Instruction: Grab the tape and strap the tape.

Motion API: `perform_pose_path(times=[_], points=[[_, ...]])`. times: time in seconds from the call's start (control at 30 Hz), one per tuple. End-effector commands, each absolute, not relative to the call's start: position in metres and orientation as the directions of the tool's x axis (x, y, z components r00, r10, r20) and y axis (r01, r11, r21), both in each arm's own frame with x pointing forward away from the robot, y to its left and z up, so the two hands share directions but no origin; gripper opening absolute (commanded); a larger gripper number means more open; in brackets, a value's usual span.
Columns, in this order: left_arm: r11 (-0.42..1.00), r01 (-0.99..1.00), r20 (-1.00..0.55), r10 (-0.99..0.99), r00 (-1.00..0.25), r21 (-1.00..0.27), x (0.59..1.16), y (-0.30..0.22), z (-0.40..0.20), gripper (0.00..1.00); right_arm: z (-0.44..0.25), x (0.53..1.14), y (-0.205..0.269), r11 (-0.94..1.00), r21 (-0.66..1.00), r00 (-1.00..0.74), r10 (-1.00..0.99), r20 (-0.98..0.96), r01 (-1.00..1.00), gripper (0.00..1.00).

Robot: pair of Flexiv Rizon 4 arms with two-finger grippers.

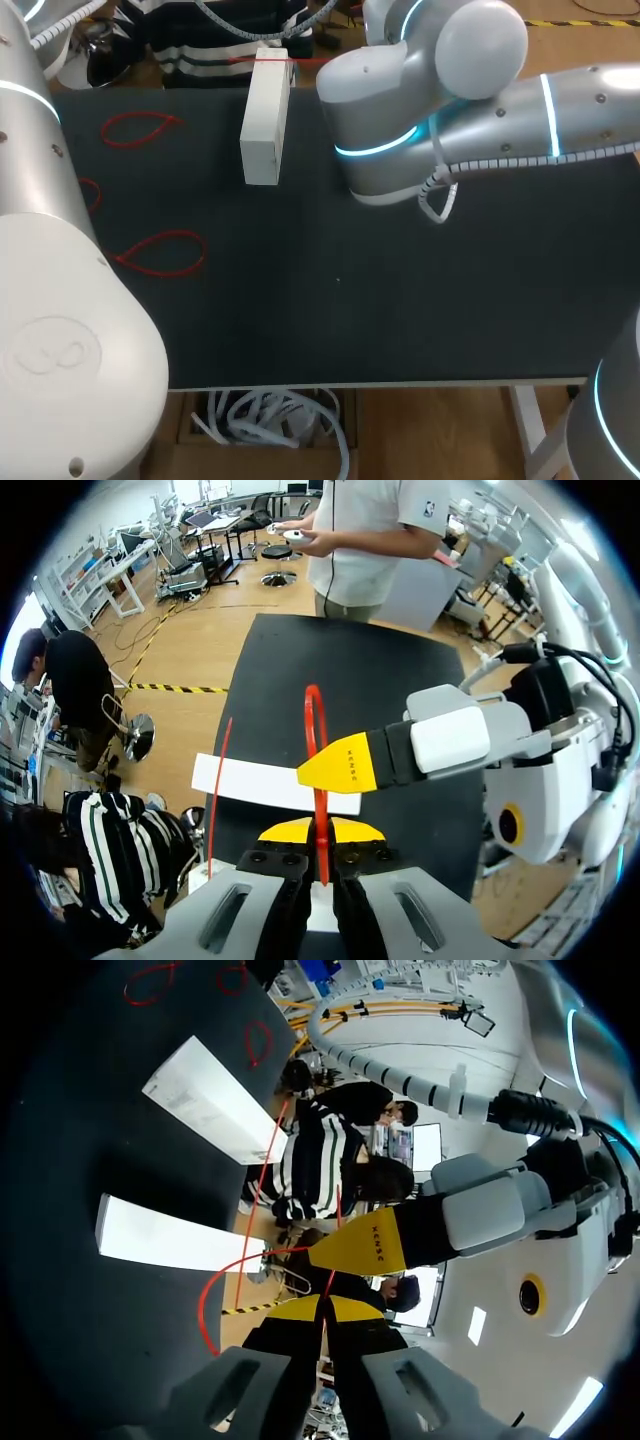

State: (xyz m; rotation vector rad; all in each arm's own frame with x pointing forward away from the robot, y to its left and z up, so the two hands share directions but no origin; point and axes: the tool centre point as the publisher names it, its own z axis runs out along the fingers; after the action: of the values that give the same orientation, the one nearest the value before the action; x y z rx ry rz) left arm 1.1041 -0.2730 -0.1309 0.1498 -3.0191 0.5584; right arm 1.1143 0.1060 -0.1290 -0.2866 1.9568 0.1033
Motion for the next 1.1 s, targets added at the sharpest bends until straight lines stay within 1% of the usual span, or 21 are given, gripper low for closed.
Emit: perform_pose_path(times=[0.03,0.7,0.97,1.0,1.03,1.07,1.1], points=[[0.931,-0.109,0.086,-0.084,-0.993,-0.348,1.105,-0.275,-0.1295,0.0,-0.1265,1.1124,0.1056,0.964,-0.061,-0.374,-0.159,-0.914,-0.26,0.0],[0.931,-0.109,0.086,-0.084,-0.993,-0.348,1.105,-0.275,-0.1295,0.0,-0.1279,1.1113,0.1086,0.957,-0.011,-0.38,-0.125,-0.916,-0.288,0.0],[0.931,-0.109,0.086,-0.084,-0.993,-0.348,1.105,-0.275,-0.1295,0.0,-0.1269,1.1122,0.1056,0.962,0.003,-0.381,-0.105,-0.919,-0.272,0.0],[0.931,-0.109,0.086,-0.084,-0.993,-0.348,1.105,-0.275,-0.1295,0.0,-0.1268,1.1123,0.1045,0.963,0.002,-0.382,-0.104,-0.918,-0.268,0.02],[0.931,-0.109,0.086,-0.084,-0.993,-0.348,1.105,-0.275,-0.1295,0.0,-0.1267,1.1122,0.1035,0.965,0.01,-0.384,-0.094,-0.919,-0.26,0.29],[0.931,-0.109,0.086,-0.084,-0.993,-0.348,1.105,-0.275,-0.1295,0.0,-0.1266,1.1122,0.1027,0.966,0.012,-0.384,-0.091,-0.919,-0.258,0.6],[0.931,-0.109,0.086,-0.084,-0.993,-0.348,1.105,-0.275,-0.1295,0.0,-0.1267,1.112,0.1017,0.966,0.011,-0.385,-0.092,-0.919,-0.257,1.0]])
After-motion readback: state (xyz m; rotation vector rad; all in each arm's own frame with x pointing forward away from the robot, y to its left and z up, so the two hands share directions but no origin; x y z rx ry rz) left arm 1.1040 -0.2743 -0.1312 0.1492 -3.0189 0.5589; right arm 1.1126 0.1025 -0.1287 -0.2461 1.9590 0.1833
